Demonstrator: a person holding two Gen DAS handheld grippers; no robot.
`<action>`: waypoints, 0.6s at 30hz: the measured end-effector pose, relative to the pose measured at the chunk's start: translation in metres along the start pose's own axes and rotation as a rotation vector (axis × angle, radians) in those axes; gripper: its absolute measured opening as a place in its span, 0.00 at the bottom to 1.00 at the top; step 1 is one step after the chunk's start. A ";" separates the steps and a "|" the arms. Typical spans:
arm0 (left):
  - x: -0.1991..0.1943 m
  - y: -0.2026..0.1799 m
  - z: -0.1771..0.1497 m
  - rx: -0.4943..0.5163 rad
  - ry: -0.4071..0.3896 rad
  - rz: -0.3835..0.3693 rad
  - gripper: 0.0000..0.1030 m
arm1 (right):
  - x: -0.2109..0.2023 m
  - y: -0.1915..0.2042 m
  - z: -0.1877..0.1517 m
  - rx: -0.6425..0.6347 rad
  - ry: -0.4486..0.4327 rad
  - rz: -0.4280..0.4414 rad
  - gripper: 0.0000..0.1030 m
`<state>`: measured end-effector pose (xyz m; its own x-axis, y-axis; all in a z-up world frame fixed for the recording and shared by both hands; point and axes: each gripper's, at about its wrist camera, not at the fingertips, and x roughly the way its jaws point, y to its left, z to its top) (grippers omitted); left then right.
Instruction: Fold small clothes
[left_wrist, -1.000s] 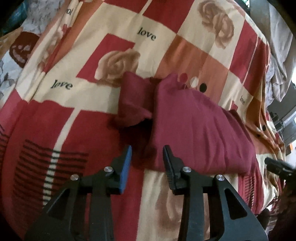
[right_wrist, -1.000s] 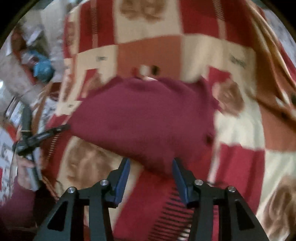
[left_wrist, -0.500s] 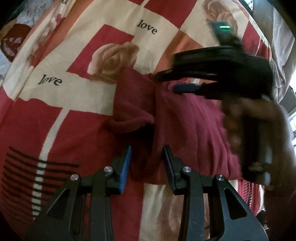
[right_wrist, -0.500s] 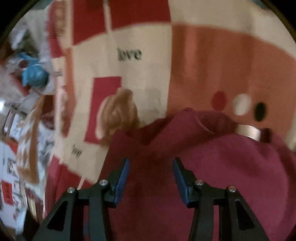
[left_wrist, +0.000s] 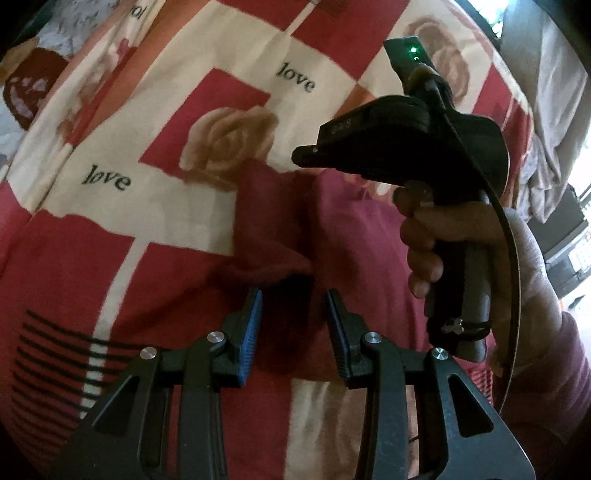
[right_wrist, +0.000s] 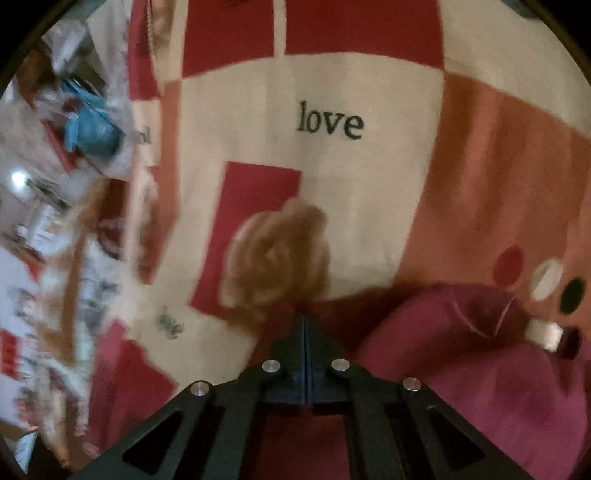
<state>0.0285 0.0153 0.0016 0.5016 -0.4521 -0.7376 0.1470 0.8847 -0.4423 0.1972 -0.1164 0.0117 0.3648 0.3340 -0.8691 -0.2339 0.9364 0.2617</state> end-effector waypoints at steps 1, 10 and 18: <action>0.002 0.001 0.001 -0.007 0.008 -0.001 0.33 | 0.002 -0.004 -0.001 0.037 0.007 0.026 0.00; 0.004 -0.007 -0.004 0.034 -0.001 0.063 0.33 | -0.035 -0.025 -0.035 0.023 -0.013 0.035 0.54; 0.003 -0.004 -0.003 0.028 -0.001 0.073 0.38 | -0.026 -0.042 -0.050 0.018 -0.028 -0.105 0.47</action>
<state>0.0273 0.0096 -0.0003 0.5130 -0.3862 -0.7666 0.1338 0.9181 -0.3730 0.1522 -0.1700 0.0020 0.4116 0.2368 -0.8801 -0.1769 0.9681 0.1777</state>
